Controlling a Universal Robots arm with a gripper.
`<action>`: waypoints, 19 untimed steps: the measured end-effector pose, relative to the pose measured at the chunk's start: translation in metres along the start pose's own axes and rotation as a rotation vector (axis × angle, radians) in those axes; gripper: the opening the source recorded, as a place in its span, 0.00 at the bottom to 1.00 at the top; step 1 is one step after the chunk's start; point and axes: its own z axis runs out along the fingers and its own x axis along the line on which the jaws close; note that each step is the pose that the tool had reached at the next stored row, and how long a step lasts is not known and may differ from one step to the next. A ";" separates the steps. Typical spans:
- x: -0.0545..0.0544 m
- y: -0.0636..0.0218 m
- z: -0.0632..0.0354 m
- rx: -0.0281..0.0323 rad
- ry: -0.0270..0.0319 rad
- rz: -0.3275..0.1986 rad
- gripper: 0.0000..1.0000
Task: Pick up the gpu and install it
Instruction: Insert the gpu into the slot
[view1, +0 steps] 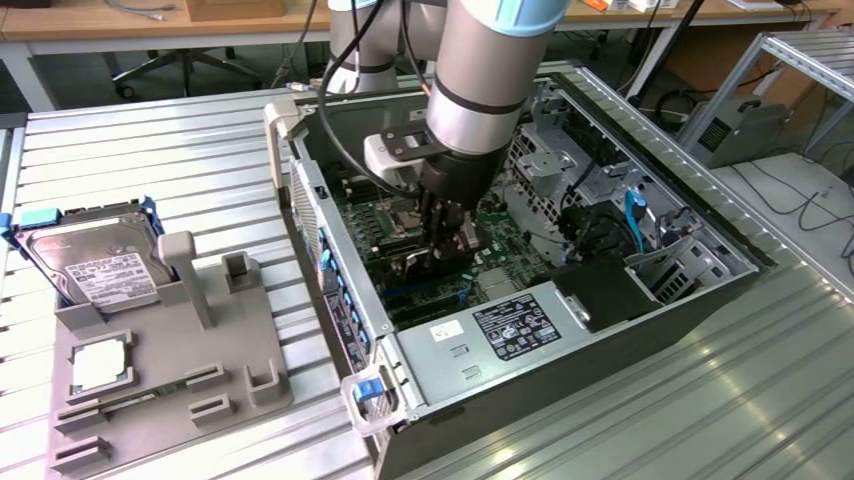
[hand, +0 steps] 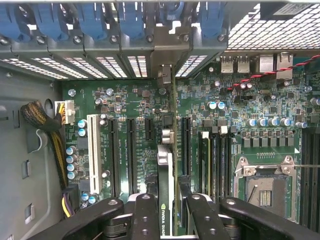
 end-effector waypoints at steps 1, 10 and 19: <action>0.000 0.0001 0.0000 0.0000 -0.0004 0.000 0.26; 0.000 0.0018 0.0004 0.0005 -0.0007 0.000 0.26; 0.000 0.0030 0.0020 0.0013 -0.0006 0.000 0.26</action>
